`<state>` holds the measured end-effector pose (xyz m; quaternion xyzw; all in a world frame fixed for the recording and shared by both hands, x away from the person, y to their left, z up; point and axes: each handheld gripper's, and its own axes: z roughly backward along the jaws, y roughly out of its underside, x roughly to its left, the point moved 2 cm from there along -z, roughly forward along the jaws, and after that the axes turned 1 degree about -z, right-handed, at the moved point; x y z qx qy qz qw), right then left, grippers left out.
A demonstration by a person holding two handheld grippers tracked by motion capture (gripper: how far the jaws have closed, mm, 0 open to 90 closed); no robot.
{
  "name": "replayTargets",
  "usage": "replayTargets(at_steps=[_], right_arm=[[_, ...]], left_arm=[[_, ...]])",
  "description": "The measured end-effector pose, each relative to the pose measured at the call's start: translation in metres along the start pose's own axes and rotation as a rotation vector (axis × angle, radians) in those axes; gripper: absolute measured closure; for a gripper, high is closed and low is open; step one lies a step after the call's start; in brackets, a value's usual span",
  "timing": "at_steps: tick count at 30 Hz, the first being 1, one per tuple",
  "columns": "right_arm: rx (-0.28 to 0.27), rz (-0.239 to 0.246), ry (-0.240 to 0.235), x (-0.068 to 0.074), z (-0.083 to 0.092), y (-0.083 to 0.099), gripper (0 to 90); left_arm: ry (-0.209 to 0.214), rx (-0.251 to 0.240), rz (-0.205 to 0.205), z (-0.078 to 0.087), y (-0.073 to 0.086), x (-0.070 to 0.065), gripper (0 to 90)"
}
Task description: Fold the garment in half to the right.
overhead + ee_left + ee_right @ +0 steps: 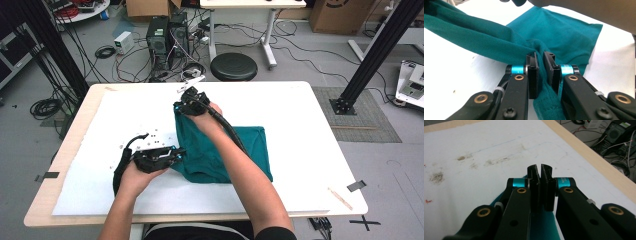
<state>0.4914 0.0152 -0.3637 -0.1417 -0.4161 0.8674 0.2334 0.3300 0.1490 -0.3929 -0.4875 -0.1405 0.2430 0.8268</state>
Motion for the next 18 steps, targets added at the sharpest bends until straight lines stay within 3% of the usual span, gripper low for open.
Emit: replayTargets(at_steps=[18], right_arm=[[-0.051, -0.061, 0.079, -0.035, 0.059, 0.032, 87.1]], left_arm=[[0.059, 0.026, -0.075, -0.041, -0.044, -0.027, 82.4]])
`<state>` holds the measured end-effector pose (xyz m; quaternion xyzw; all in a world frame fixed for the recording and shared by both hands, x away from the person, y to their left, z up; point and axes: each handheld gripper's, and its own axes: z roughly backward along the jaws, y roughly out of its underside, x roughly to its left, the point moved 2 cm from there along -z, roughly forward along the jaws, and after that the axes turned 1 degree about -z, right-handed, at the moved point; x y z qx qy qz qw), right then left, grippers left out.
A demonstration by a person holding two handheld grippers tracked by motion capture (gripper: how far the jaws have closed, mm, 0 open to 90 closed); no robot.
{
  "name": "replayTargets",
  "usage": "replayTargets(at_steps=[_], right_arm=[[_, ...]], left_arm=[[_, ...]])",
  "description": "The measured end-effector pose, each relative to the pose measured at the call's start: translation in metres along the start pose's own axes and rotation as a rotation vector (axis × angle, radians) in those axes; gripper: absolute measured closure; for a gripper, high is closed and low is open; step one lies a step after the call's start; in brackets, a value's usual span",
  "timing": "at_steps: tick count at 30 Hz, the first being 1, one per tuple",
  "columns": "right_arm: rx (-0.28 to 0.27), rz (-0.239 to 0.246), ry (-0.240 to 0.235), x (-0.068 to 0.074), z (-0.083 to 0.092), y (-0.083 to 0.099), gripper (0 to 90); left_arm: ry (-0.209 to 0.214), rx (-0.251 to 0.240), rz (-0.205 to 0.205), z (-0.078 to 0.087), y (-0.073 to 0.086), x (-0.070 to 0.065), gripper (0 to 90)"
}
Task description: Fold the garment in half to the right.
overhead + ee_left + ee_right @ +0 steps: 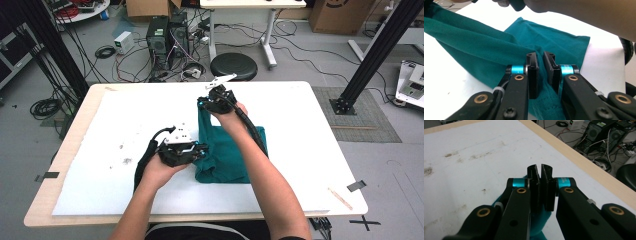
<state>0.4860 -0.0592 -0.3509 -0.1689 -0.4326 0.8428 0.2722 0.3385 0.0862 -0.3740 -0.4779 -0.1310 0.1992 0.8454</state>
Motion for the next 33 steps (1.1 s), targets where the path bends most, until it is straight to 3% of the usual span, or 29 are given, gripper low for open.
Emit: replayTargets(at_steps=[16, 23, 33], right_arm=[[-0.006, -0.059, 0.050, -0.028, 0.030, 0.030, 87.0], [-0.002, -0.087, 0.072, -0.039, 0.042, 0.041, 87.0], [0.007, -0.120, 0.102, -0.054, 0.052, 0.065, 87.0]], left_arm=[[0.034, 0.031, -0.033, -0.032, -0.018, -0.014, 82.4], [0.046, 0.052, -0.066, -0.048, -0.030, -0.021, 82.5], [0.073, 0.075, -0.068, -0.071, -0.034, -0.029, 82.6]])
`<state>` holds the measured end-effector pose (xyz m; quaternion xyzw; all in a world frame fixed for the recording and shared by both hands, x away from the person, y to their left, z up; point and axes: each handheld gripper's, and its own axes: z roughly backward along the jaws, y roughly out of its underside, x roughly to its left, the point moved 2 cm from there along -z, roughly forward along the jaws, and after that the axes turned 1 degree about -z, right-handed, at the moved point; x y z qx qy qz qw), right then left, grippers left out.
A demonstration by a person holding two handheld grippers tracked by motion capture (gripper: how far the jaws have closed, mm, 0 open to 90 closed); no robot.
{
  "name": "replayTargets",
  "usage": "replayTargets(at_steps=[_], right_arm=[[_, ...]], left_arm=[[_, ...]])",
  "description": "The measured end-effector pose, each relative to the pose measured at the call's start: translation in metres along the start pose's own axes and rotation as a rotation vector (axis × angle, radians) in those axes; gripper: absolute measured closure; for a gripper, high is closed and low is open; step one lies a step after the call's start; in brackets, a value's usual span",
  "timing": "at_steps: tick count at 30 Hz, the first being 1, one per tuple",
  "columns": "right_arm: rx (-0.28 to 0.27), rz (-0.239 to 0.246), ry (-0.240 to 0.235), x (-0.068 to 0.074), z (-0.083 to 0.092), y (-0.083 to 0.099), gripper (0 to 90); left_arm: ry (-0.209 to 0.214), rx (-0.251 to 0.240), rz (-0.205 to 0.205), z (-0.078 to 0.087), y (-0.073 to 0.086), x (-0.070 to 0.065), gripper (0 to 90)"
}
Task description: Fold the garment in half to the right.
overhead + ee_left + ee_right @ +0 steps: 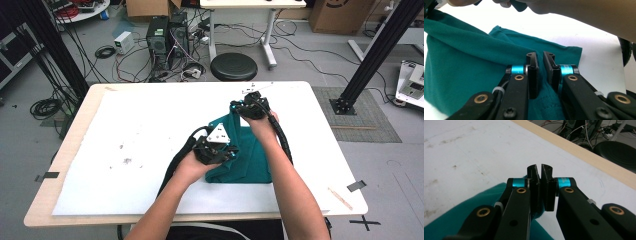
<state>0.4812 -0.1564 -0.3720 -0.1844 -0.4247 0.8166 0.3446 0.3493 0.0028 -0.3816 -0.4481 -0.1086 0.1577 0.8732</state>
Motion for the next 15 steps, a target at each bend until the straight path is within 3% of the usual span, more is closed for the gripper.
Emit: replayTargets(at_steps=[15], right_arm=[[0.029, -0.060, 0.034, -0.027, 0.006, 0.037, 86.6]], left_arm=[[0.043, 0.042, -0.013, -0.039, -0.005, -0.007, 83.3]])
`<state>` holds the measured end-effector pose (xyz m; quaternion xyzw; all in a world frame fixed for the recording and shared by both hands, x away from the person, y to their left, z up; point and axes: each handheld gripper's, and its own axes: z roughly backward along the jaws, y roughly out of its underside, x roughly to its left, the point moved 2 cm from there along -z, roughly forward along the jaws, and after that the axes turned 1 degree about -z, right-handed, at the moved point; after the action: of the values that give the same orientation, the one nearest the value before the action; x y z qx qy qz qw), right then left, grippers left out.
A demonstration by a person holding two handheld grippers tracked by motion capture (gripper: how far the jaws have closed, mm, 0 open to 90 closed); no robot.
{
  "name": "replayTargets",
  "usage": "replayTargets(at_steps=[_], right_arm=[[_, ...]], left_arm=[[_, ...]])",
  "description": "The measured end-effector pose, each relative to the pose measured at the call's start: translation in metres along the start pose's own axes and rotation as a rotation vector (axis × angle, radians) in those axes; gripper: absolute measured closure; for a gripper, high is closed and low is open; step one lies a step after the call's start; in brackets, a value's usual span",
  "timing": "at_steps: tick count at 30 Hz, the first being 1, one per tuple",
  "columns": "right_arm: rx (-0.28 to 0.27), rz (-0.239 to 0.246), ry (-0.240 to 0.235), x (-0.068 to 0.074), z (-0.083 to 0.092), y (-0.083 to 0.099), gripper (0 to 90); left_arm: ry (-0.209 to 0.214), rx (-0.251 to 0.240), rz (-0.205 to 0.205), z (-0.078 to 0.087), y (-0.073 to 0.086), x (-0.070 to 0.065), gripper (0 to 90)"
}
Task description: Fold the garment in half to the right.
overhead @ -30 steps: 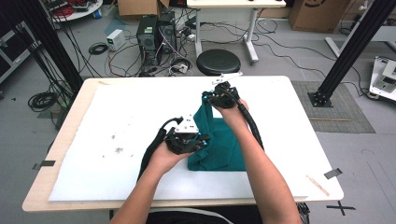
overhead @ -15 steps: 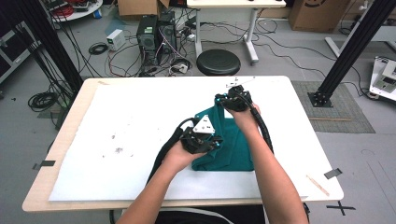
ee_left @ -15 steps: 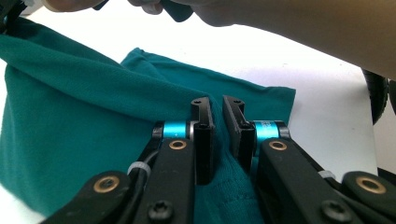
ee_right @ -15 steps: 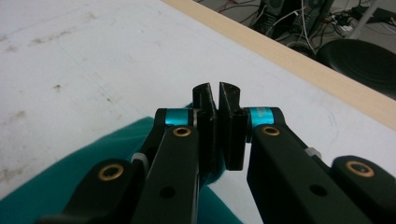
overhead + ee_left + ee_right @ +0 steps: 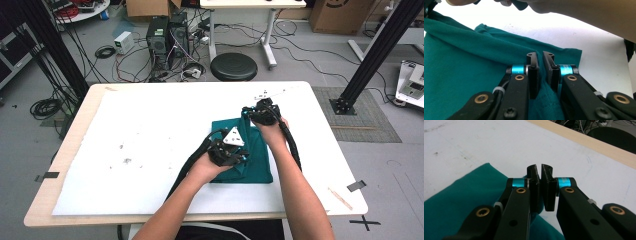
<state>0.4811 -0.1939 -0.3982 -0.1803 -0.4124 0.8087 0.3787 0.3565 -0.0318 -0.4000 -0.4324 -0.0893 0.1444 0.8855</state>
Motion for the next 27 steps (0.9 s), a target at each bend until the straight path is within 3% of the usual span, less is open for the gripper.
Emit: replayTargets(at_steps=[19, 27], right_arm=[[0.029, -0.027, 0.059, -0.022, 0.014, 0.031, 86.7], [0.051, -0.032, 0.070, -0.025, 0.010, 0.041, 86.7]], left_arm=[[0.035, 0.032, -0.019, -0.029, -0.010, -0.010, 85.0], [0.050, 0.055, -0.011, -0.040, -0.008, -0.011, 85.1]])
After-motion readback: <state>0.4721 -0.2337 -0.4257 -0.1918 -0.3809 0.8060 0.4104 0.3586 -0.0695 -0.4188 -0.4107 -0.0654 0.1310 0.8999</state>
